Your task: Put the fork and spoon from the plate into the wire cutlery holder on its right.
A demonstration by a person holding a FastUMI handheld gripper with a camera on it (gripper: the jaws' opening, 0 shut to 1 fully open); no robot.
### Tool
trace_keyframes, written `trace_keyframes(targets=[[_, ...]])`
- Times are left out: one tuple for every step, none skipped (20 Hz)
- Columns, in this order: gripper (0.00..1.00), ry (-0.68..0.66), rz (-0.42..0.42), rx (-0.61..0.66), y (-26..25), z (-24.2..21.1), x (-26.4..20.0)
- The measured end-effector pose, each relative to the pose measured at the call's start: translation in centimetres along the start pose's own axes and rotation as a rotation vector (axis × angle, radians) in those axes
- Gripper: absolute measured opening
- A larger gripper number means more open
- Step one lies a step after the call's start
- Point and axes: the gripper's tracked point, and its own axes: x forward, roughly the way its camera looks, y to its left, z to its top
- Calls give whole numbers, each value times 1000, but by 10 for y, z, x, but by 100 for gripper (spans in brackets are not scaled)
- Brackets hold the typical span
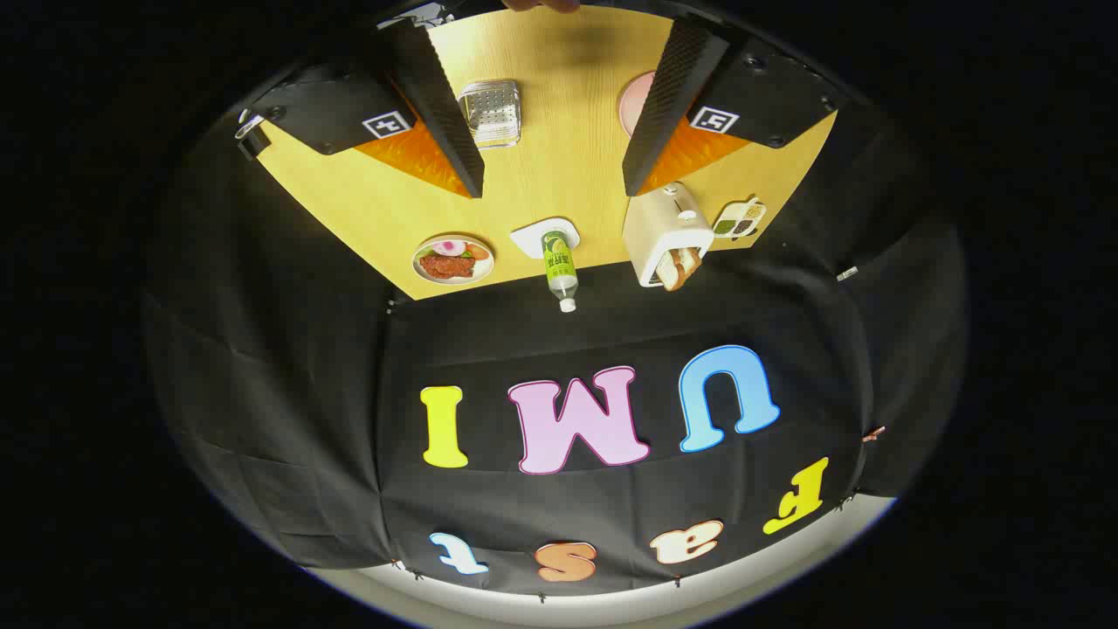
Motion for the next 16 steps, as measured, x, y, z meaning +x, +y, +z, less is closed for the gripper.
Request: trace_keyframes(targets=[[99, 0, -7, -6, -3, 0, 0], [99, 1, -11, -8, -5, -1, 0], [99, 5, -14, -4, -7, -2, 0], [99, 8, -16, 2, -9, -3, 1], [99, 11, -17, 7, -10, -2, 1], [99, 15, -17, 9, -10, -3, 2], [99, 18, -15, 9, -9, -3, 3], [99, 21, -13, 10, -9, -2, 4], [99, 23, -12, 9, -8, -2, 6], [99, 22, -11, 8, -7, -1, 6], [99, 20, -10, 9, -6, 1, 7], [99, 16, -9, 6, -5, 2, 7], [99, 14, -9, 3, -4, 3, 9], [99, 13, -5, -1, -2, 3, 10], [99, 16, -2, -6, 0, 2, 11], [99, 20, 5, -12, 3, 1, 12]])
